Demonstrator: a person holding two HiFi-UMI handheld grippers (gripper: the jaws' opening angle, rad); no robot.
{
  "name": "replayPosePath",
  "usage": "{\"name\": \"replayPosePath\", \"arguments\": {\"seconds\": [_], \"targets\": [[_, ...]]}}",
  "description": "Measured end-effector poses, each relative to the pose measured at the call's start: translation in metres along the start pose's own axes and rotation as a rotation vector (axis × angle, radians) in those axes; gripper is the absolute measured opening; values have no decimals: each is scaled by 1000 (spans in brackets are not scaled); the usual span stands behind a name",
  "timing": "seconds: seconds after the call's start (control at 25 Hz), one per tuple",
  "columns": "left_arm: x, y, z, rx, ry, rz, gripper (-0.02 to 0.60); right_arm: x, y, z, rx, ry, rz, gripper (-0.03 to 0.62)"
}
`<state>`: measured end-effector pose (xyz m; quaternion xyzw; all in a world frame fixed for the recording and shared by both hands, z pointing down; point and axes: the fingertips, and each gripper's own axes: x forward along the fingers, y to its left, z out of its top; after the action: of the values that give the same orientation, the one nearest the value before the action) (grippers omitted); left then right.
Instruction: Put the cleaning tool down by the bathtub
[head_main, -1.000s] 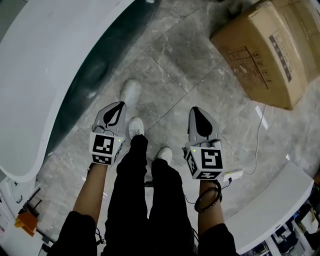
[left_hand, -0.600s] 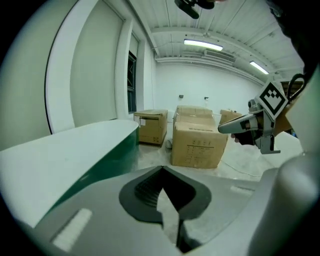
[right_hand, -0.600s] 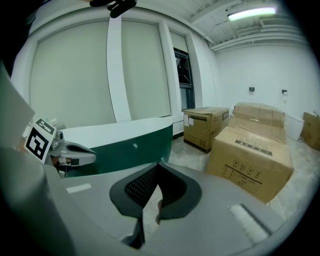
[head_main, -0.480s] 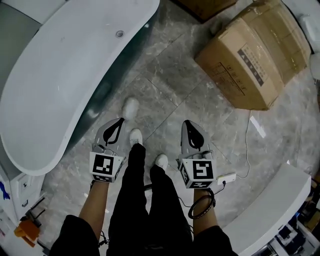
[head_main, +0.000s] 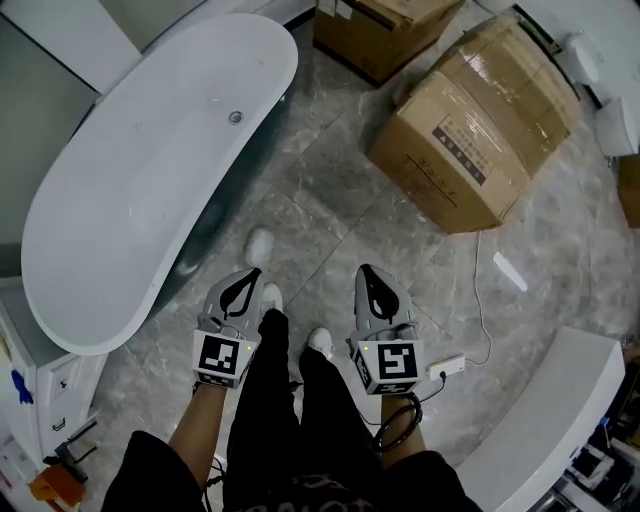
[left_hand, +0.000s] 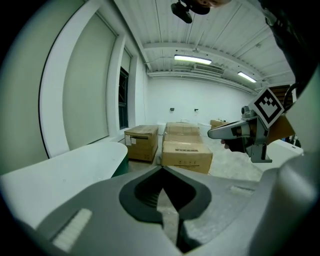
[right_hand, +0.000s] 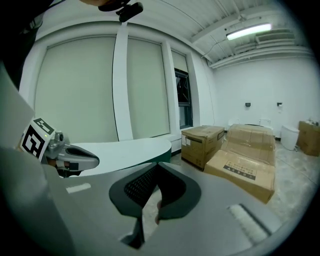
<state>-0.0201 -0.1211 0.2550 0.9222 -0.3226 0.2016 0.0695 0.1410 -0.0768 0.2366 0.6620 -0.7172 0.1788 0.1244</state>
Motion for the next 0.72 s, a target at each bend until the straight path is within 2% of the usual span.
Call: {"name": "replayPosePath", "arguments": {"seconds": [0.12, 0.32, 0.52, 0.72], "targets": [[-18, -16, 22, 3, -18, -2, 0, -23, 3, 17, 26, -24, -1, 23], [-55, -37, 39, -73, -7, 26, 0, -62, 9, 37, 45, -51, -4, 21], [-91, -52, 53, -88, -3, 38, 0, -95, 20, 55, 33, -112, 13, 21], [-119, -61, 76, -83, -40, 73, 0, -125, 38, 74, -28, -144, 68, 21]]}}
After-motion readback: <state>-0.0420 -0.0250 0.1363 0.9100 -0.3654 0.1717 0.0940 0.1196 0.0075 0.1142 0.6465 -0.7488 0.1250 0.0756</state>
